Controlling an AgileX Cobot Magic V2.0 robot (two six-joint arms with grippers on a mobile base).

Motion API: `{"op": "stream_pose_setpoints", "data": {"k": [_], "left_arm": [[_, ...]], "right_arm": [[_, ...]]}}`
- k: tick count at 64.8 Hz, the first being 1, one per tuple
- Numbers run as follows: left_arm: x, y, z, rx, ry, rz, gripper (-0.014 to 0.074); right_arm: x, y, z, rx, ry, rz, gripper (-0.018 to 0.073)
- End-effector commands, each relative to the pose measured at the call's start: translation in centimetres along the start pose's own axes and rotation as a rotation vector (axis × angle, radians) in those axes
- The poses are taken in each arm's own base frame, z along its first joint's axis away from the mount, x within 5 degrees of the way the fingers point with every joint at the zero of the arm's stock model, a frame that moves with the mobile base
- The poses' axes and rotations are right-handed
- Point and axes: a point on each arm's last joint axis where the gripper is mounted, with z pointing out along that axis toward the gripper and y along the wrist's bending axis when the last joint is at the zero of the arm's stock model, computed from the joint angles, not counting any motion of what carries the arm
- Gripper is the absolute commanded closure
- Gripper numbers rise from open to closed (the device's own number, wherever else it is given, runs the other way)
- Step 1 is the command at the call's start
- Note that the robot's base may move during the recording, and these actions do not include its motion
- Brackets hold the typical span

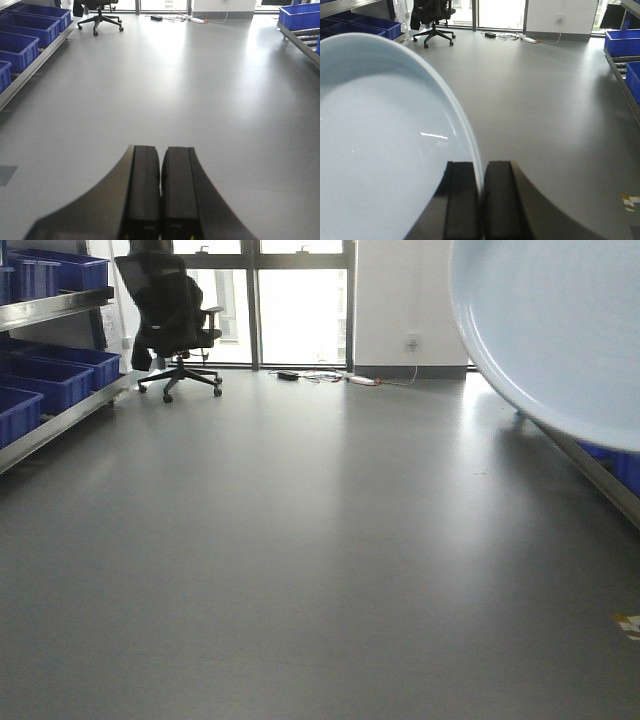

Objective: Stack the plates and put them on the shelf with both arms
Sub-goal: 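Drive the base to the shelf of blue bins holding the plates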

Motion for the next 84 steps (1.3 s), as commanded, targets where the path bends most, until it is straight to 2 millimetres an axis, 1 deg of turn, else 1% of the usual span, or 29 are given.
{"op": "stream_pose_setpoints", "data": {"k": [1,41,74,84], "left_arm": [[-1.7,0.1,-0.2,-0.009,-0.109,-0.011,0.0514],[-1.7,0.1,-0.1,-0.009,-0.107,-0.011,0.0514],[-1.2,0.1,1.0,-0.008,-0.053,-0.011,0.0514],[-1.1,0.1,1.0,-0.008,-0.050,-0.011,0.0514]], "right_arm": [[-2.0,0.0,-0.2,0.006,-0.132,0.005,0.0503],[-2.0,0.0,-0.2,0.006,-0.132,0.005,0.0503],[-2.0,0.0,-0.2,0.006,-0.132,0.005,0.0503],[-2.0,0.0,-0.2,0.006,-0.132,0.005,0.0503]]}}
